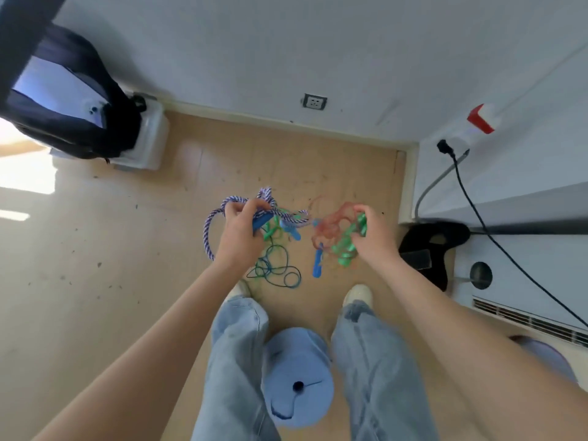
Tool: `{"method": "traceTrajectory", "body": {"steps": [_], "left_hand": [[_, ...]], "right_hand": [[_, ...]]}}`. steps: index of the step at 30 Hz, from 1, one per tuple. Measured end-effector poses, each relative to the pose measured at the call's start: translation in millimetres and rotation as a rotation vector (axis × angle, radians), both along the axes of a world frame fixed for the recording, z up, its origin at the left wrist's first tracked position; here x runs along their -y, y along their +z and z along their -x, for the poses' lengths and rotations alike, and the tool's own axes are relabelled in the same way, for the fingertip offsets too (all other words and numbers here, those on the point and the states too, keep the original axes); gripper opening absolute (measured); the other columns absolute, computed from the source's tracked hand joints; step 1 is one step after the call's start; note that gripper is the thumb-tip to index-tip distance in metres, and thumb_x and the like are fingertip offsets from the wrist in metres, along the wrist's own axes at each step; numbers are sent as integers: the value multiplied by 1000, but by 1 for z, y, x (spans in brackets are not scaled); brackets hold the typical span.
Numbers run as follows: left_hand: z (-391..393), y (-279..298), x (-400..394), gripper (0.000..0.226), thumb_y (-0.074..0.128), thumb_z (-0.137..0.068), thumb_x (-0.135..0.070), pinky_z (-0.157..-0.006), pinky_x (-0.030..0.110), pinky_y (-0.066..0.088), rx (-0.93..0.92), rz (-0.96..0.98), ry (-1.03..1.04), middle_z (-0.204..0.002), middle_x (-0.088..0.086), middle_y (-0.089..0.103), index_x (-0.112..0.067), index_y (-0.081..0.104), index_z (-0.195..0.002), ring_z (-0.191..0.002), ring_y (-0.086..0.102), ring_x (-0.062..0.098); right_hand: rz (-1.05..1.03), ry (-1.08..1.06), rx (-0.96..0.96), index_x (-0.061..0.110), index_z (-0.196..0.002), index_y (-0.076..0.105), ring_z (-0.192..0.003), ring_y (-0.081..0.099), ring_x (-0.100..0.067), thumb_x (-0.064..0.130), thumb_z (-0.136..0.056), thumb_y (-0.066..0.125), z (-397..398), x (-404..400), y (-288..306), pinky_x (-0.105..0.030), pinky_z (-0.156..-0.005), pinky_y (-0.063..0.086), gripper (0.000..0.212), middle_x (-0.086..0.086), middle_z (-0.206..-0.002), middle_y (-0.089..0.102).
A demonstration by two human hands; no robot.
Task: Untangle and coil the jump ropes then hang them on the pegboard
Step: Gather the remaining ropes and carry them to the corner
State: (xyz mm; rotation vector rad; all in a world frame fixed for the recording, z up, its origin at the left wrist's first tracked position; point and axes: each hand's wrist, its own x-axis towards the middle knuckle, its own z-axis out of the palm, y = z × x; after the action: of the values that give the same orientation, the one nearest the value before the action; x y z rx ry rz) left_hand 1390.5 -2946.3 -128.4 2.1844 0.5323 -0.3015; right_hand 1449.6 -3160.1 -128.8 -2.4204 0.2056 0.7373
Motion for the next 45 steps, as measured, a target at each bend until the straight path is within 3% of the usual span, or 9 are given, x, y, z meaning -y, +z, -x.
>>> {"method": "traceTrajectory", "body": {"steps": [5,13,20,24,31,36,40,43,45], "left_hand": [[-36,-98,-7,48,44,-75,18,-72,-9,23,136,-22,-13,-105,5,35,-12,59,-109,-84,37,-11],[-49,-301,-17,48,47,-78,18,-76,-4,26,31,-101,-25,-108,4,32,-12,57,-113,-92,39,13],[-48,-401,-39,48,43,-74,17,-69,6,27,49,-174,6,-104,6,32,-9,59,-112,-79,37,13],[-34,-428,-41,47,50,-77,11,-66,3,29,30,-112,344,-111,8,35,-13,57,-116,-80,42,19],[-8,-434,-37,51,46,-86,-2,-105,38,34,-311,-362,125,-137,21,36,-9,40,-136,-130,37,28],[15,-410,-1,58,54,-84,-2,-99,32,34,-193,-222,-82,-140,18,39,-12,39,-138,-125,42,30],[71,-443,14,67,59,-84,-13,-105,36,33,-425,-239,-147,-143,18,31,-16,27,-144,-129,36,33],[103,-468,6,66,61,-84,-17,-104,40,37,-605,-270,-198,-140,18,33,-17,29,-142,-124,42,35],[106,-473,2,56,63,-83,-13,-92,36,45,-596,-66,-191,-127,15,51,-13,40,-134,-105,54,26]], "right_hand": [[85,-53,154,19,-127,48,-96,45,-20,-15,-79,43,-21,-7,-112,-13,-66,31,59,-13,-128,39],[79,63,191,14,-109,64,-122,40,-30,11,-84,58,-31,-3,-308,-34,-102,32,26,-11,-132,42],[15,1095,-172,29,-146,23,-137,24,-29,9,-87,54,14,-80,-452,-41,-108,32,69,0,-156,12],[184,1235,-231,24,-149,6,-138,23,-35,19,-82,68,17,-110,-499,-42,-107,29,92,-6,-157,5],[435,1119,-119,1,-120,52,-105,58,-32,3,-92,46,37,-71,-490,-35,-80,47,29,-17,-114,58],[-249,281,-304,12,-61,55,-38,36,-11,20,-87,57,30,-54,-427,-15,-34,22,27,1,-50,40],[-373,-46,94,18,-65,56,-43,43,-9,21,-86,58,2,-56,-398,-21,-45,35,21,1,-57,46],[164,404,74,8,-110,57,-92,58,-24,10,-85,56,2,-52,-407,-31,-79,45,25,-9,-104,59],[436,657,-143,3,-129,46,-96,59,-28,3,-85,51,17,-52,-420,-32,-75,49,44,-15,-127,53]]}}
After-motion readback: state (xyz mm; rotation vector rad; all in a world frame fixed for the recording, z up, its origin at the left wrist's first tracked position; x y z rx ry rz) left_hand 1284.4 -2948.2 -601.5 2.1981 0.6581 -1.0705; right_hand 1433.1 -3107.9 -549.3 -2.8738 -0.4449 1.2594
